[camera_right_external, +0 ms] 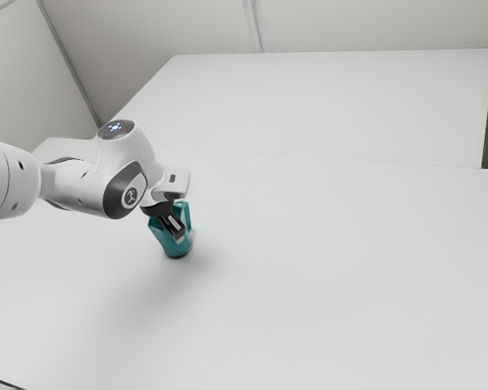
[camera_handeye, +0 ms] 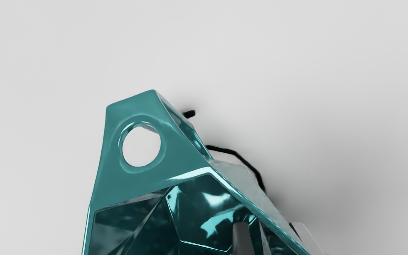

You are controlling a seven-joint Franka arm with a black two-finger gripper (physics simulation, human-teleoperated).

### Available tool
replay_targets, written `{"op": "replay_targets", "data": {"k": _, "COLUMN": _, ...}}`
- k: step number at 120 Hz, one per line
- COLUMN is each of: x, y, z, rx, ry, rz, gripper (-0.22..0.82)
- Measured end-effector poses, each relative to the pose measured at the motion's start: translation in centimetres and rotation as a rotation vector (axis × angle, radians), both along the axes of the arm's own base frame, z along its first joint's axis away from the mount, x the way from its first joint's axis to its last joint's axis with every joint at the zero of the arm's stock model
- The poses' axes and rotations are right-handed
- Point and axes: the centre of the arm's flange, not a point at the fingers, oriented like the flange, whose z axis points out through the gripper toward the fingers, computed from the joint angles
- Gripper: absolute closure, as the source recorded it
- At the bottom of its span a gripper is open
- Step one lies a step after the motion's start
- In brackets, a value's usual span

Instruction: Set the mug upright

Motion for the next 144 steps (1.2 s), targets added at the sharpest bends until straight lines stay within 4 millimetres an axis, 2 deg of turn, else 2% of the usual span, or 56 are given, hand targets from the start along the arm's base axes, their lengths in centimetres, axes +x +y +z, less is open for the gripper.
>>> {"op": "replay_targets", "data": {"k": 47, "x": 0.4, "y": -0.7, "z": 1.5, "rx": -0.001, "ry": -0.021, "rz": -0.015, "gripper": 0.41}}
{"op": "replay_targets", "data": {"k": 76, "x": 0.5, "y": -0.5, "z": 4.1, "rx": -0.008, "ry": -0.034, "rz": -0.002, "gripper": 0.32}}
{"op": "replay_targets", "data": {"k": 92, "x": 0.6, "y": -0.3, "z": 6.2, "rx": -0.019, "ry": -0.039, "rz": 0.01, "gripper": 0.29}}
{"op": "replay_targets", "data": {"k": 119, "x": 2.9, "y": -0.3, "z": 12.6, "rx": -0.031, "ry": -0.051, "rz": 0.042, "gripper": 0.23}}
{"op": "replay_targets", "data": {"k": 131, "x": 4.3, "y": -0.3, "z": 15.0, "rx": -0.034, "ry": -0.045, "rz": 0.06, "gripper": 0.14}}
{"op": "replay_targets", "data": {"k": 144, "x": 6.8, "y": -0.4, "z": 17.0, "rx": -0.041, "ry": -0.027, "rz": 0.092, "gripper": 0.09}}
